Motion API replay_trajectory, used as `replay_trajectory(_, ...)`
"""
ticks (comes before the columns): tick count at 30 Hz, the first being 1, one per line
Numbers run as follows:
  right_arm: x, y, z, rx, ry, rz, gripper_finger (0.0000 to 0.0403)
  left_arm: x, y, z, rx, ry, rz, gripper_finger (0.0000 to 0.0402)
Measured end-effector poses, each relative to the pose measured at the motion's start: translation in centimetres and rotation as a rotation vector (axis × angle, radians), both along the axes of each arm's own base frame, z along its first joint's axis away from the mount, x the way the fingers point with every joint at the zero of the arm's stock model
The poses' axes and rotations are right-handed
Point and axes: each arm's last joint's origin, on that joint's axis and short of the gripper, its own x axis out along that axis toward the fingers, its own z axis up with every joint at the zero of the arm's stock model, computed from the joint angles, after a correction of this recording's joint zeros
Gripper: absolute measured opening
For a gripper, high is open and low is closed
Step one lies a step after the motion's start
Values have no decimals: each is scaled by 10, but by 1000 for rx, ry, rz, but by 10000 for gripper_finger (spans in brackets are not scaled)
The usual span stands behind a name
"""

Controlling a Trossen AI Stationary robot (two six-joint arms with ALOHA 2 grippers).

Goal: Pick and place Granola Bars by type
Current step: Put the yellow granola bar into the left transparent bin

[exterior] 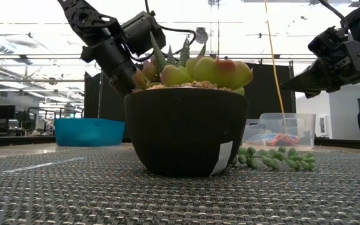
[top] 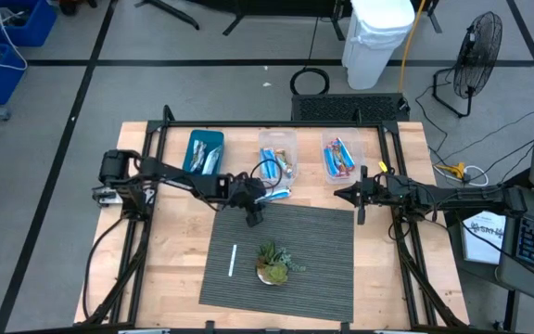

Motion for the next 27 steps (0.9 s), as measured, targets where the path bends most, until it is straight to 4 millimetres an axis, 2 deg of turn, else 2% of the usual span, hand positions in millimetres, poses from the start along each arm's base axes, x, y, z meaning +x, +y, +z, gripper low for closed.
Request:
replay_trajectory(10,0,0,0,0,0,0,4,11,7,-29,18,8,-9,185)
replay_trajectory(15,0,0,0,-1,-5,0,4,12,7,-32,34,12,-40,174)
replay_trajectory(18,0,0,1,-1,-8,0,4,12,5,-32,23,16,-68,135)
replay_trajectory(23,0,0,1,-8,-6,2,4,11,-1,-33,15,26,-105,19)
replay_trajectory(27,0,0,1,-8,-6,1,4,12,-10,-34,40,28,-127,5)
